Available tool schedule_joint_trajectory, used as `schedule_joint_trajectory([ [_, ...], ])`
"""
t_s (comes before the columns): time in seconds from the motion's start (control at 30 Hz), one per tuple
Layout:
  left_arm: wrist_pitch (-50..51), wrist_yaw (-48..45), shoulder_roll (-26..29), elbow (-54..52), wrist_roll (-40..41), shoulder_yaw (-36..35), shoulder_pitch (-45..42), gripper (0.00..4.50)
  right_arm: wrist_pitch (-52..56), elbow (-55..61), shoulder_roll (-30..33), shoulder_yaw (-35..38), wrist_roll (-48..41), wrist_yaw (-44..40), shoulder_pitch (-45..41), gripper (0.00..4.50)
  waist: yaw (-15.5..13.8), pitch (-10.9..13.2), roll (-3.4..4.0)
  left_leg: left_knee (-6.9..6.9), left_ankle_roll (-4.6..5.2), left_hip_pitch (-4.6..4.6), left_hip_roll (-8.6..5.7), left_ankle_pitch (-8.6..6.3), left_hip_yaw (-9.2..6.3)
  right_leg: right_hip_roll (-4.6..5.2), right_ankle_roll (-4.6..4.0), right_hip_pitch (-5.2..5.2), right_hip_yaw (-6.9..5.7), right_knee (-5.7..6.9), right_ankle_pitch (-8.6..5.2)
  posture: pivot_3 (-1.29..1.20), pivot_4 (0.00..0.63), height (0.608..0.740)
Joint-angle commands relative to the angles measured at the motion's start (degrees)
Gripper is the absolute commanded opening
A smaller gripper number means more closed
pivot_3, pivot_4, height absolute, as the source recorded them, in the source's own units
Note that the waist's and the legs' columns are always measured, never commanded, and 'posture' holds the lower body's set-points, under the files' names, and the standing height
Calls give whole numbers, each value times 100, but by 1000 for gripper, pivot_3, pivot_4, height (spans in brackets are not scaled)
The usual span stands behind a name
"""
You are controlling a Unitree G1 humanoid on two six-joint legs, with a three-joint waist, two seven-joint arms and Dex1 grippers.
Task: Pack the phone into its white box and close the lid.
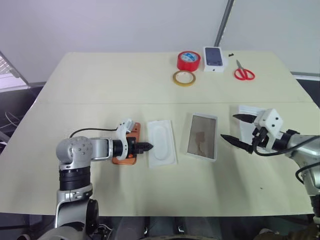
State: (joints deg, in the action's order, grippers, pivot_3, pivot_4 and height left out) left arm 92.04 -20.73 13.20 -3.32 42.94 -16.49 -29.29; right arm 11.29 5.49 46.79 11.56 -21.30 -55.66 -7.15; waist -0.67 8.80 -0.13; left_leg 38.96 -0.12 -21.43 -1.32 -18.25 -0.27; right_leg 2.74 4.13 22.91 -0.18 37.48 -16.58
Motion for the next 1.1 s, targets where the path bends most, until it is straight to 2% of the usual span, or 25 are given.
schedule_joint_trajectory([
  [0.03, 46, 63, -38, -3, 345, -361, -209, 54, 173, 733, -160, -367, -171, -97, 99, 4500, 14, 5, -8, 0, 0, 0, 0, 0, 0, -1, 0, 2, 0, 0, 0, 0, 150, 740],
  [0.23, 46, 348, -162, 88, 495, -714, -382, 54, 390, 1077, -328, -1009, 105, -20, 152, 4500, -4, 9, -16, 1, -19, -10, -1, 10, -1, 0, 1, 10, 0, 0, 0, 0, 150, 740],
  [0.6, 46, 946, -461, 550, 1242, -1396, -516, 54, 221, 847, -69, -1560, 726, -257, 256, 4500, -4, 18, -30, 0, -20, -13, -1, 10, -1, -1, 1, 15, 0, 0, 0, 0, 150, 740],
  [0.7, 46, 1127, -437, 615, 1498, -1444, -563, 0, 198, 758, -70, -1599, 764, -347, 236, 3607, -4, 22, -36, 1, -21, -14, -1, 10, -1, -1, 1, 15, 0, 0, 0, 0, 150, 740],
  [0.93, 46, 1434, -467, 629, 1711, -1518, -666, 0, 169, 646, -71, -1979, 1146, -464, 122, 62, 5, 25, -42, 0, -37, -12, -1, 19, -1, -2, 1, 16, 0, 1, 1, 0, 150, 740],
  [1.1, 46, 1567, -630, 654, 1942, -1695, -834, 0, 43, 743, -322, -2222, 1210, -493, -164, 62, 10, 33, -55, 0, -44, -11, -1, 22, -2, -3, 1, 15, 0, 2, 1, 0, 150, 740],
])
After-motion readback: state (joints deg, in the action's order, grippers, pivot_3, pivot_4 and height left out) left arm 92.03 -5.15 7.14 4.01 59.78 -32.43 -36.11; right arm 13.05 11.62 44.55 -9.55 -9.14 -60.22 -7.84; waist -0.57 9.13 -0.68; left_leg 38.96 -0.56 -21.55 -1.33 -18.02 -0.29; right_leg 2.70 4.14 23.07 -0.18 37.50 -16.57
